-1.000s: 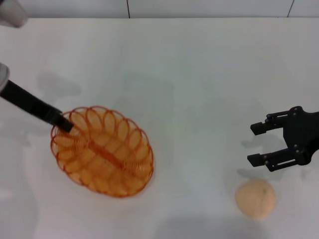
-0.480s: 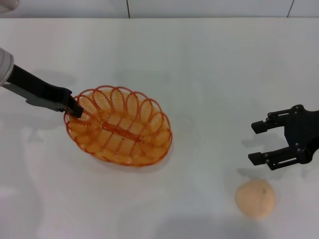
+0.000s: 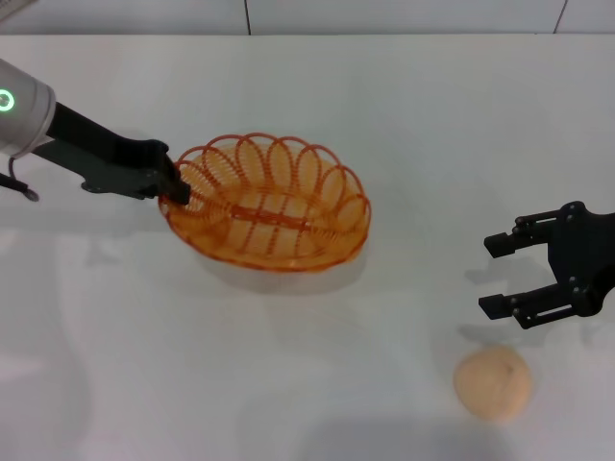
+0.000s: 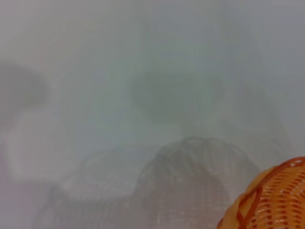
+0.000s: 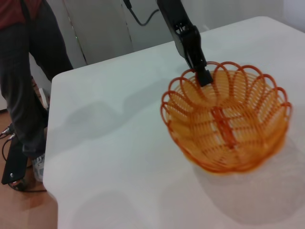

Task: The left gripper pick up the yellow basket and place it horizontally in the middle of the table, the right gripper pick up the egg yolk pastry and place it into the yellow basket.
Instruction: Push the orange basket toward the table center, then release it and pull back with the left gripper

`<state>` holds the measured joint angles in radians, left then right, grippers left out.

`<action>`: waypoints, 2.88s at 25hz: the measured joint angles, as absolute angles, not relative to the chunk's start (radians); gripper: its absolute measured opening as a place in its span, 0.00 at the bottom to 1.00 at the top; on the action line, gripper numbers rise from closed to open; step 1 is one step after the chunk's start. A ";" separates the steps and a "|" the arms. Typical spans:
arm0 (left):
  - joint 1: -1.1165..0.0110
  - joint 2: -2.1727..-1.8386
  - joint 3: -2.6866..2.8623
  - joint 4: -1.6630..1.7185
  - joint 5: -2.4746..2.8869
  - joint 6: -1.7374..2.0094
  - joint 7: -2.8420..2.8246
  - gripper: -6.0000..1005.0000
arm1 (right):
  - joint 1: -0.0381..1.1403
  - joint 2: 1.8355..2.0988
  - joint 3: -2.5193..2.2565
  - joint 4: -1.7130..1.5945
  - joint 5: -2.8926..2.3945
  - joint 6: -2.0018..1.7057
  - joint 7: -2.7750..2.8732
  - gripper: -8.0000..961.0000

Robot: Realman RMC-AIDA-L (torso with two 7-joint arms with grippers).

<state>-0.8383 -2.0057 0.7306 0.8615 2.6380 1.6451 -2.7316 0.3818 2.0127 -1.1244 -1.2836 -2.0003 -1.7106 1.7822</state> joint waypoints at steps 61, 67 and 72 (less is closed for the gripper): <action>-0.905 -2.075 0.782 0.577 2.589 1.408 -2.802 0.08 | 0.381 2.013 -1.127 -1.313 -1.988 -1.765 1.781 0.79; -0.904 -2.076 0.782 0.577 2.578 1.408 -2.801 0.09 | 0.380 2.014 -1.127 -1.313 -1.988 -1.766 1.781 0.79; -0.898 -2.075 0.781 0.577 2.563 1.408 -2.800 0.10 | 0.380 2.014 -1.127 -1.313 -1.988 -1.766 1.781 0.79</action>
<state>-0.8976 -2.0754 0.7813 0.5767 2.5626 1.4080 -2.8004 0.3803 2.0140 -1.1274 -1.3130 -1.9878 -1.7656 1.7809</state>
